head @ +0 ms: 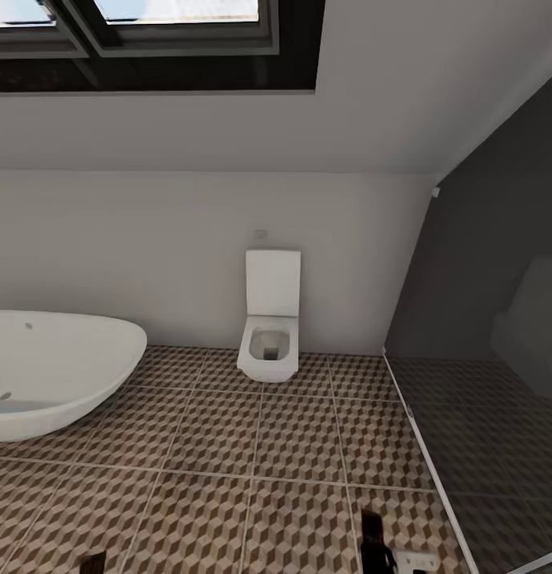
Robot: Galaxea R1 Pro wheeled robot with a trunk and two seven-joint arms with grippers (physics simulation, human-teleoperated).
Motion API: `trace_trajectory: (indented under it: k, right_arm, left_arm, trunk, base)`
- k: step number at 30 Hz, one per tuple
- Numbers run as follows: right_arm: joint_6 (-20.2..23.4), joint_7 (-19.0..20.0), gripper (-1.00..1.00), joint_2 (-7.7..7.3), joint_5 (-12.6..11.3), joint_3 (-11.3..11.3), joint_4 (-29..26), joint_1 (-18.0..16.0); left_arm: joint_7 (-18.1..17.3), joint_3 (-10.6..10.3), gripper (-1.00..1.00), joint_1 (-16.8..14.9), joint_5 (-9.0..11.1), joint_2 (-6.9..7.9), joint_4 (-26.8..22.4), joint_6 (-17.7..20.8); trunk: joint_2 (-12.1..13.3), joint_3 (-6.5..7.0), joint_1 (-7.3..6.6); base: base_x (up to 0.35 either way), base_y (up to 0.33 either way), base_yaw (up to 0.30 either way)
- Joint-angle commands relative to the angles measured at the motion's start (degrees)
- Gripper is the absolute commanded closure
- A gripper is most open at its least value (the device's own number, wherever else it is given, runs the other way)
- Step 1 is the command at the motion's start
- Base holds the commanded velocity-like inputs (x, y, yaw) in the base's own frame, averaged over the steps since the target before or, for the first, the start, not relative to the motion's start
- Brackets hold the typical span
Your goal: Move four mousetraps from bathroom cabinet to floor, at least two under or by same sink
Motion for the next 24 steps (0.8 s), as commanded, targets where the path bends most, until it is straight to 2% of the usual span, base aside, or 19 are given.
trace_trajectory:
  k: [1,4,10,24]
  right_arm:
    - [-0.3,-0.4,1.00,-0.08,-0.6,0.5,0.1,-0.1]
    - [-0.3,-0.4,1.00,-0.06,-0.6,0.5,0.4,-0.1]
    - [-0.3,-0.4,1.00,0.01,-0.6,0.5,0.4,-0.1]
    - [-0.6,-0.5,1.00,0.01,-0.7,0.4,0.5,-0.1]
  left_arm:
    - [-0.4,-0.5,1.00,-0.1,0.3,-0.01,0.3,-0.4]
    - [-1.8,-0.4,1.00,-0.1,0.3,-0.25,0.9,-0.7]
    - [-2.4,-0.4,1.00,-0.1,0.3,-1.01,1.2,-0.8]
    - [-2.5,-0.5,1.00,-0.1,0.3,-1.06,1.4,-0.9]
  trunk:
    - [-0.1,-0.12,0.03]
    - [-0.1,-0.12,0.03]
    - [-0.1,-0.12,0.03]
    - [-0.1,-0.12,0.03]
  base:
    - [0.000,0.000,0.000]
    - [0.000,0.000,0.000]
    - [0.000,0.000,0.000]
    - [0.000,0.000,0.000]
